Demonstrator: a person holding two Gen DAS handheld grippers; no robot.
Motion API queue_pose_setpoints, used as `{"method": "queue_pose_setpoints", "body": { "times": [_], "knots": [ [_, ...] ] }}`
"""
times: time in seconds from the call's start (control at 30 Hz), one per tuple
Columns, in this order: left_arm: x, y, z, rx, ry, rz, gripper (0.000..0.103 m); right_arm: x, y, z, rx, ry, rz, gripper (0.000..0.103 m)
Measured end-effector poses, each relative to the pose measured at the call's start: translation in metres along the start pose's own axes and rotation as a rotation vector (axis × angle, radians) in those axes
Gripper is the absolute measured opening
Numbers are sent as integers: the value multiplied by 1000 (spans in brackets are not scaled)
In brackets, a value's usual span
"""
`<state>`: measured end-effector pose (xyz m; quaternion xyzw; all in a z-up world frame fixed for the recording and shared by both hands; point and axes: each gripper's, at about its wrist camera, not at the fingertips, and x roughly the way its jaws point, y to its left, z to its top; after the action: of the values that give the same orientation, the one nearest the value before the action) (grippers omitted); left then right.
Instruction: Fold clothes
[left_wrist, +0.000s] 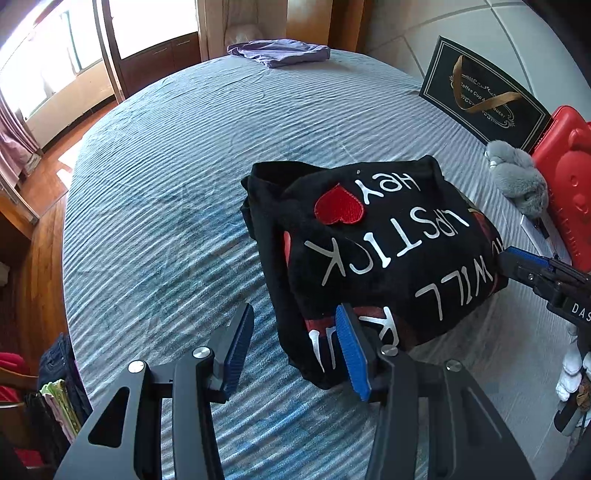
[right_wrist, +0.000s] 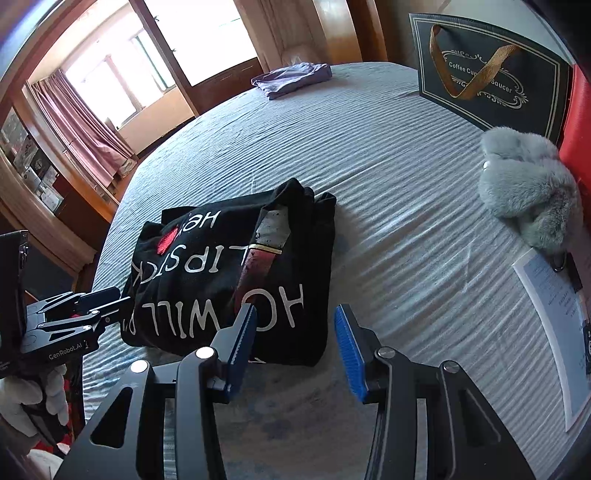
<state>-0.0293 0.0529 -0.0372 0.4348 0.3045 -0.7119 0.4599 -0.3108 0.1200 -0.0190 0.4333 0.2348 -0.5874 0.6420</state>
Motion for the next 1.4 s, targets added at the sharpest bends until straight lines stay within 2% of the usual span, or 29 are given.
{"method": "queue_pose_setpoints", "body": {
  "times": [0.03,0.07,0.13,0.27,0.33,0.4,0.47,0.5,0.63,0.7,0.8,0.83,0.87,0.9,0.93,1.03,1.13,1.17,1.2,1.23,1.27,1.33,1.4],
  "knots": [
    [3,-2,-1,11,12,12,41,5,-1,-1,5,18,-2,12],
    [5,-4,-2,16,17,17,37,9,-1,-2,10,36,-5,5],
    [12,-6,-4,28,23,33,37,16,-4,-5,25,65,-18,2],
    [17,-7,-1,32,24,45,40,21,-11,-8,67,95,-29,2],
    [10,5,2,-14,42,-12,40,13,-13,-4,62,84,-98,3],
    [-5,23,11,-92,-2,-46,41,-8,-18,7,74,24,-88,5],
    [-8,35,27,-128,-45,-39,49,-23,-16,26,56,-37,-65,5],
    [-7,40,35,-145,-55,-38,49,-25,-13,37,40,-55,-59,6],
    [11,46,48,-193,-36,-67,49,1,0,76,5,-40,-26,14],
    [18,46,51,-203,-29,-82,49,22,3,86,10,1,-4,18],
    [32,41,58,-165,-30,-60,49,48,7,91,14,39,7,32],
    [37,40,60,-150,-27,-50,46,56,8,92,17,52,16,30],
    [43,38,63,-135,-24,-40,20,64,9,92,20,66,21,23],
    [49,34,64,-116,-17,-30,9,71,11,92,19,83,8,2],
    [54,31,66,-96,-12,-18,9,74,11,90,17,76,-22,2],
    [59,14,72,15,-85,82,9,81,1,89,72,50,-58,2],
    [69,12,81,29,-93,116,14,83,-4,92,114,28,-73,2],
    [64,16,81,25,-88,99,14,81,-3,93,118,17,-88,4],
    [59,19,82,22,-83,81,15,73,-3,93,130,-4,-104,16],
    [53,23,82,17,-79,65,24,64,-3,92,140,-31,-119,25],
    [42,30,79,-4,-91,54,40,49,-3,88,142,-75,-126,26],
    [18,43,66,-48,-126,7,57,24,-3,79,139,-130,-121,30],
    [10,42,54,-52,-107,-43,60,17,0,67,128,-99,-81,38]
  ]
}}
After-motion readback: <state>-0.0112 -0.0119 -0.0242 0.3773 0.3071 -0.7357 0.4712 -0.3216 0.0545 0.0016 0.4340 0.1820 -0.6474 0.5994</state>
